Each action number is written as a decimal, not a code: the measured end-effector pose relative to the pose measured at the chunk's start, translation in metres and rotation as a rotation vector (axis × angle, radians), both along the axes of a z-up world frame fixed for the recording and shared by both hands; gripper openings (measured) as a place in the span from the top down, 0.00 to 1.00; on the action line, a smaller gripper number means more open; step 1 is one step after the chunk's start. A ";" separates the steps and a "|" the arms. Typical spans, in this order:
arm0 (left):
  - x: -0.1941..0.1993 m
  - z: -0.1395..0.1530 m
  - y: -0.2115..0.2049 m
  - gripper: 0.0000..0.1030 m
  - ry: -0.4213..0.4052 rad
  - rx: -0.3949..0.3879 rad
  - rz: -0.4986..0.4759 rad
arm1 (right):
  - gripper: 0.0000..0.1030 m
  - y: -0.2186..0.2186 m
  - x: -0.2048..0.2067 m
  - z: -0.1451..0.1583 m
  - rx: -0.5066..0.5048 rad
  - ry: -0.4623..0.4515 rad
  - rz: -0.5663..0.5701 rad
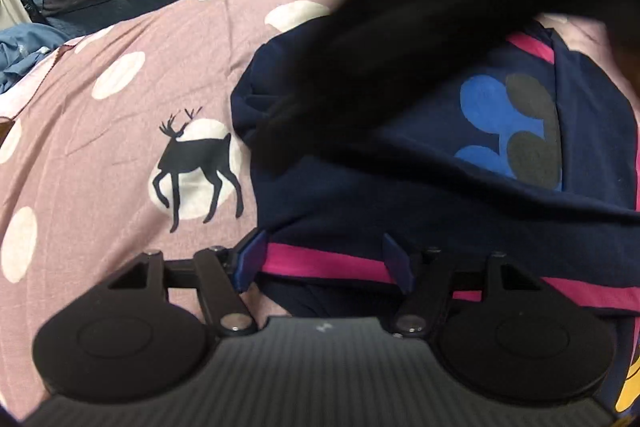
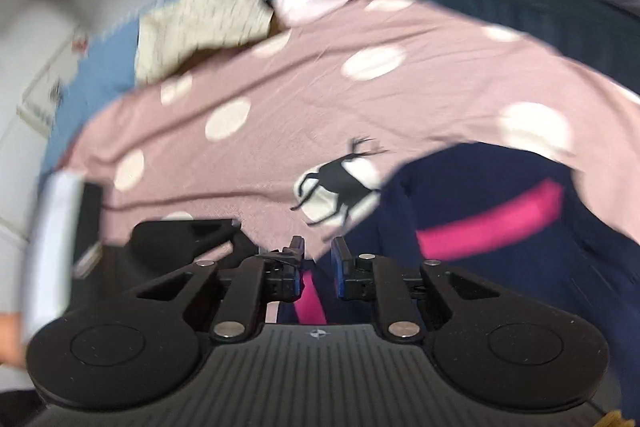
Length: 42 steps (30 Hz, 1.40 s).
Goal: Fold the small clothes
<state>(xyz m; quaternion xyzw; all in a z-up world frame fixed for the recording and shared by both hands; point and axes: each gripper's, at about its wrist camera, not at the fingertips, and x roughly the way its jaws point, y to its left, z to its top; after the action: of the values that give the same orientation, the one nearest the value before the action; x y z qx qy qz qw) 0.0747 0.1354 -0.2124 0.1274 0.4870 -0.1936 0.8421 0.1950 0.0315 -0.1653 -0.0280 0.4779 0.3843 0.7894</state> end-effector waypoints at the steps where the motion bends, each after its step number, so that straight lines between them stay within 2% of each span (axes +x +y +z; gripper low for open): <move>1: 0.000 -0.001 0.002 0.36 0.003 -0.010 0.003 | 0.75 0.011 0.009 -0.007 -0.025 0.017 0.032; 3: 0.001 -0.002 0.004 0.34 0.008 -0.018 0.000 | 0.79 0.023 0.023 -0.021 -0.120 0.026 0.067; 5: 0.001 -0.004 0.004 0.33 0.012 -0.021 -0.003 | 0.84 0.019 0.035 -0.025 -0.247 -0.078 0.028; 7: 0.000 -0.006 0.005 0.31 0.012 -0.024 -0.014 | 0.79 -0.001 0.051 -0.018 -0.281 -0.160 -0.083; 9: -0.001 -0.007 0.007 0.28 0.011 -0.027 -0.023 | 0.66 -0.026 0.066 -0.010 -0.354 -0.247 -0.224; 10: -0.001 -0.008 0.008 0.26 0.017 -0.030 -0.021 | 0.66 -0.040 0.072 -0.006 -0.379 -0.263 -0.276; 11: 0.000 -0.008 0.010 0.25 0.026 -0.036 -0.019 | 0.66 -0.054 0.076 -0.003 -0.377 -0.262 -0.303; 13: 0.002 -0.006 0.014 0.25 0.044 -0.047 -0.017 | 0.61 -0.087 0.076 0.008 -0.288 -0.233 -0.339; 14: 0.005 -0.003 0.018 0.25 0.054 -0.059 -0.007 | 0.50 -0.105 0.073 0.013 -0.233 -0.210 -0.356; 15: 0.008 0.001 0.024 0.25 0.058 -0.083 0.007 | 0.36 -0.122 0.069 0.017 -0.199 -0.194 -0.366; 16: 0.012 0.008 0.031 0.25 0.048 -0.115 0.025 | 0.32 -0.140 0.063 0.020 -0.182 -0.188 -0.378; 20: 0.040 0.031 0.047 0.16 -0.015 -0.199 0.094 | 0.30 -0.210 0.042 0.016 -0.172 -0.120 -0.443; 22: 0.060 0.039 0.042 0.14 -0.051 -0.191 0.079 | 0.30 -0.242 0.033 0.012 -0.180 -0.083 -0.474; 24: 0.080 0.043 0.028 0.11 -0.085 -0.157 0.012 | 0.30 -0.263 0.025 0.009 -0.209 -0.075 -0.491; 26: 0.100 0.044 0.011 0.03 -0.115 -0.118 -0.076 | 0.30 -0.278 0.021 0.004 -0.238 -0.059 -0.473; 31: 0.144 0.031 -0.035 0.03 -0.139 0.024 -0.321 | 0.30 -0.286 0.028 -0.003 -0.217 -0.081 -0.420; 34: 0.164 0.020 -0.048 0.04 -0.108 0.024 -0.417 | 0.30 -0.274 0.046 -0.005 -0.228 -0.081 -0.282; 36: 0.179 0.012 -0.052 0.09 -0.038 0.015 -0.459 | 0.30 -0.266 0.058 -0.009 -0.256 -0.092 -0.202; 39: 0.193 -0.002 -0.061 0.17 0.030 0.030 -0.512 | 0.30 -0.260 0.073 -0.014 -0.226 -0.065 -0.133; 40: 0.196 -0.005 -0.064 0.25 0.049 0.036 -0.524 | 0.31 -0.258 0.077 -0.016 -0.217 -0.053 -0.111; 41: 0.198 -0.008 -0.067 0.32 0.068 0.036 -0.531 | 0.33 -0.255 0.080 -0.018 -0.218 -0.049 -0.088; 42: 0.201 -0.010 -0.070 0.33 0.082 0.032 -0.540 | 0.38 -0.251 0.082 -0.019 -0.225 -0.045 -0.071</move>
<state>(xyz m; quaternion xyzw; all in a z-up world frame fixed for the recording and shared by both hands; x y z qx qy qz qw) 0.2755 0.0654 -0.2229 0.2578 0.4720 -0.4082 0.7376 0.2765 -0.2198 -0.1845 -0.1079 0.5010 0.2994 0.8048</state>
